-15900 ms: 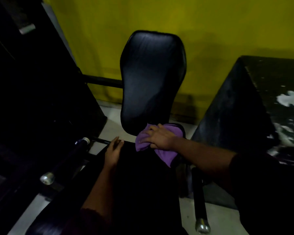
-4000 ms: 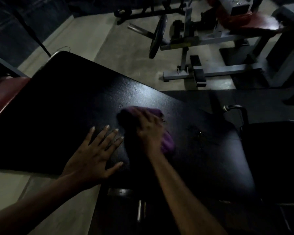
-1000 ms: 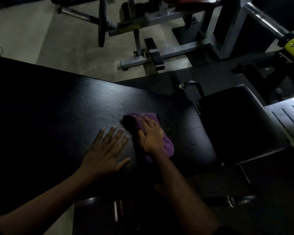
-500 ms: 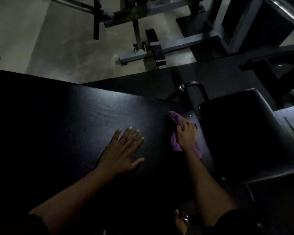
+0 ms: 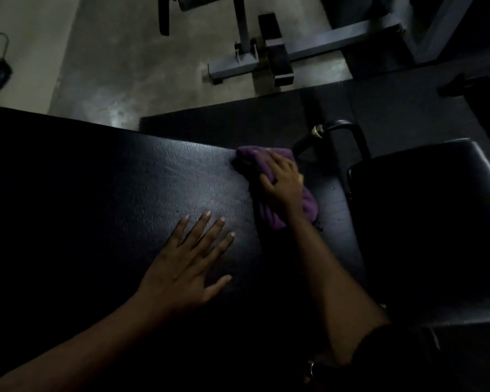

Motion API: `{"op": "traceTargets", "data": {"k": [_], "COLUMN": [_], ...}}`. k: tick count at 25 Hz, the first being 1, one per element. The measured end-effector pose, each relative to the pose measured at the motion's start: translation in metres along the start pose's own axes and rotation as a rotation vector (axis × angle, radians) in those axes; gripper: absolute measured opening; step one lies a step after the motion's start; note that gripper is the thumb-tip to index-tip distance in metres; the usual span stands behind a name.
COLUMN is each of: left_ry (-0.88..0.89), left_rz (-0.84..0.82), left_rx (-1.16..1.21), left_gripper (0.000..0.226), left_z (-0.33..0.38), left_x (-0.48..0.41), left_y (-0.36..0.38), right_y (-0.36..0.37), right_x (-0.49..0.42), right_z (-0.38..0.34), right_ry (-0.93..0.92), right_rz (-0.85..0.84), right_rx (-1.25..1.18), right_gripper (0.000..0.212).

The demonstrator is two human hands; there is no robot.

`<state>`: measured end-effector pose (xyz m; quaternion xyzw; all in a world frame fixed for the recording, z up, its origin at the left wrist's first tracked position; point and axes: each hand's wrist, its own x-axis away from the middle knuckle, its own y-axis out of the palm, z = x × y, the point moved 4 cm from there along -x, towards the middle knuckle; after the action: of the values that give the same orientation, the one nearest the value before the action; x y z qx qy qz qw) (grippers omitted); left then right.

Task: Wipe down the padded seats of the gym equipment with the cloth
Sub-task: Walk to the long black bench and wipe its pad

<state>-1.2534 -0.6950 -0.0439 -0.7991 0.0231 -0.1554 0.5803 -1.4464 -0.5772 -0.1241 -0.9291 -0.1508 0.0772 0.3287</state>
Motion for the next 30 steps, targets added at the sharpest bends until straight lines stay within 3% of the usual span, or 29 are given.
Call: {"op": "traceTargets", "data": {"k": [5, 10, 12, 14, 16, 18, 20, 23, 30], "left_ry": [0.013, -0.001, -0.007, -0.013, -0.037, -0.044, 0.005, 0.065, 0.147], "left_rz": [-0.001, -0.009, -0.019, -0.036, -0.046, -0.012, 0.047, 0.076, -0.063], "left_rx": [-0.037, -0.027, -0.019, 0.013, 0.070, 0.112, 0.126, 0.141, 0.073], "left_gripper": [0.067, 0.071, 0.072, 0.072, 0.070, 0.062, 0.059, 0.060, 0.065], "left_z": [-0.001, -0.002, -0.004, -0.005, -0.001, 0.009, 0.029, 0.055, 0.073], "left_x": [0.000, 0.000, -0.001, -0.002, -0.004, -0.007, -0.014, -0.038, -0.109], "left_y": [0.001, 0.004, 0.005, 0.006, 0.004, 0.000, -0.009, -0.018, 0.011], "right_y": [-0.019, -0.043, -0.063, -0.060, -0.033, -0.009, -0.010, -0.038, -0.077], "right_x": [-0.007, 0.021, 0.035, 0.071, 0.135, 0.179, 0.188, 0.192, 0.198], "right_z": [0.086, 0.144, 0.118, 0.054, -0.021, -0.045, -0.009, 0.057, 0.164], "right_ry": [0.239, 0.519, 0.507, 0.376, 0.105, 0.061, 0.163, 0.210, 0.472], "right_rz": [0.098, 0.077, 0.152, 0.102, 0.094, 0.081, -0.020, 0.040, 0.051], "right_rx": [0.014, 0.070, -0.015, -0.135, -0.027, 0.091, 0.075, 0.122, 0.120], "right_gripper": [0.060, 0.060, 0.053, 0.037, 0.047, 0.063, 0.071, 0.060, 0.062]}}
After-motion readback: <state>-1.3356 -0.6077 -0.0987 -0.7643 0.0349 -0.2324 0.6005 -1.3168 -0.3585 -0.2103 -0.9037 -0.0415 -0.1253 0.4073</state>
